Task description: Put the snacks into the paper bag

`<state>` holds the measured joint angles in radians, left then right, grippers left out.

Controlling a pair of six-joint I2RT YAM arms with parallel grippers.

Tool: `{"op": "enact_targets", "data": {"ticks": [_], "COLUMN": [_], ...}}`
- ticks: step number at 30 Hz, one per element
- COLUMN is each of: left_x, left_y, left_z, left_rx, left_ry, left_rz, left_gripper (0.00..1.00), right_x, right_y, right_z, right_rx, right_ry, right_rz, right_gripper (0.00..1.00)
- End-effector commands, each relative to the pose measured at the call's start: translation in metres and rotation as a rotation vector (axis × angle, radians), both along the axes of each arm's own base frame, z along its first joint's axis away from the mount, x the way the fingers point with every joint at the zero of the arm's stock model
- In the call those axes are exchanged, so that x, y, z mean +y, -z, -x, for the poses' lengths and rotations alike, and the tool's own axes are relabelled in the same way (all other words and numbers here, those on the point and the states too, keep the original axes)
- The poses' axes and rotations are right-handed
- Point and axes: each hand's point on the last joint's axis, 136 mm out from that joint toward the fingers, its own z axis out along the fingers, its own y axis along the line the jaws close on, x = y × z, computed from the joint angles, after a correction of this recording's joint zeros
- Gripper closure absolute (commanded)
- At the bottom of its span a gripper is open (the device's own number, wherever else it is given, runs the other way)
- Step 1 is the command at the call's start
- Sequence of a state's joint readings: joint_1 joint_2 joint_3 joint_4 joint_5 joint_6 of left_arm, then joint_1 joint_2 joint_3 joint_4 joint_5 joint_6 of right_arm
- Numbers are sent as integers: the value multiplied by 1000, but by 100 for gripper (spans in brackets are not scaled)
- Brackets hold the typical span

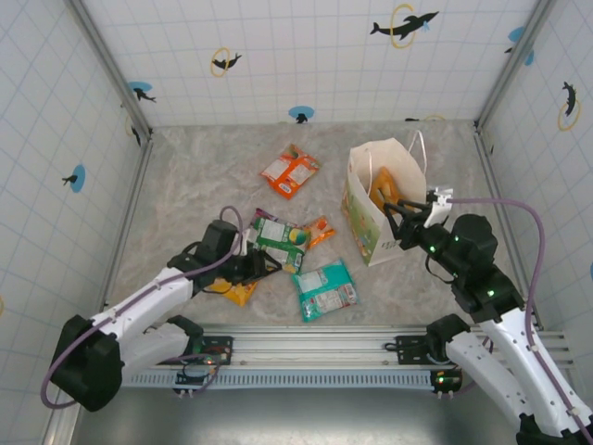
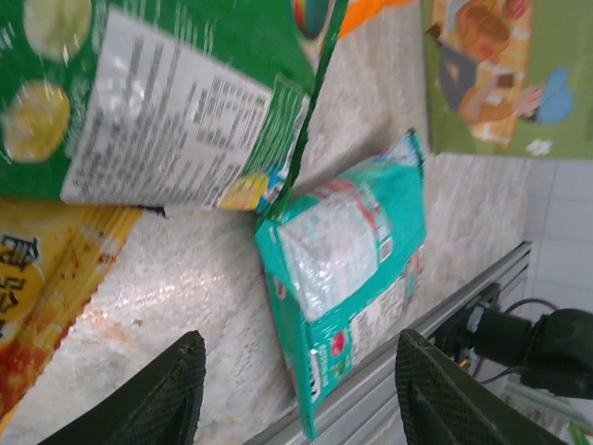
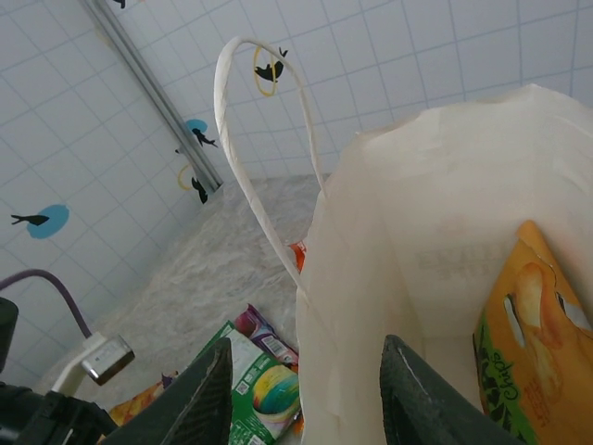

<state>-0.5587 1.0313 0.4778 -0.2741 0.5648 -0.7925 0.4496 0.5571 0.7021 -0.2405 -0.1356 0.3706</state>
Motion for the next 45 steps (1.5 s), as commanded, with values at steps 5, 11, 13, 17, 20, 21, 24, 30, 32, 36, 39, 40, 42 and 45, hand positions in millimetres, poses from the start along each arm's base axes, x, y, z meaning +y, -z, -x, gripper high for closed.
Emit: {"op": "enact_targets", "data": {"ticks": [5, 11, 13, 17, 20, 21, 24, 30, 32, 36, 39, 40, 42, 45], "left_x": [-26, -46, -52, -62, -66, -67, -70, -70, -69, -66, -63, -62, -59, -53], "left_y": [23, 36, 38, 39, 41, 42, 45, 51, 53, 57, 58, 57, 57, 55], "left_z": [19, 31, 33, 34, 34, 34, 34, 35, 36, 37, 36, 35, 33, 29], "left_rx": [66, 95, 100, 103, 106, 108, 114, 127, 131, 133, 126, 120, 106, 76], "left_ry": [67, 127, 138, 157, 166, 169, 169, 173, 172, 167, 166, 169, 167, 173], "left_rz": [-56, -73, -70, -59, -61, -63, -65, -79, -84, -99, -119, -129, -157, -210], "left_gripper": [48, 51, 52, 54, 54, 56, 60, 71, 74, 83, 91, 93, 97, 100], "right_x": [-1, -3, -4, -5, -6, -6, -7, -8, -9, -11, -12, -12, -12, -13], "right_y": [11, 12, 12, 14, 16, 15, 15, 15, 15, 15, 14, 14, 13, 11], "right_z": [6, 9, 10, 11, 12, 12, 13, 14, 15, 16, 16, 16, 16, 15], "right_rx": [27, 25, 22, 28, 30, 28, 25, 22, 20, 16, 12, 11, 8, -1], "right_ry": [-11, -8, -7, -7, -3, -3, -3, 2, 4, 10, 14, 16, 17, 23], "right_rz": [-11, -8, -6, 6, 16, 17, 21, 26, 28, 31, 32, 34, 37, 42], "right_gripper": [56, 56, 56, 56, 56, 56, 56, 56, 56, 56, 56, 56, 56, 56]}}
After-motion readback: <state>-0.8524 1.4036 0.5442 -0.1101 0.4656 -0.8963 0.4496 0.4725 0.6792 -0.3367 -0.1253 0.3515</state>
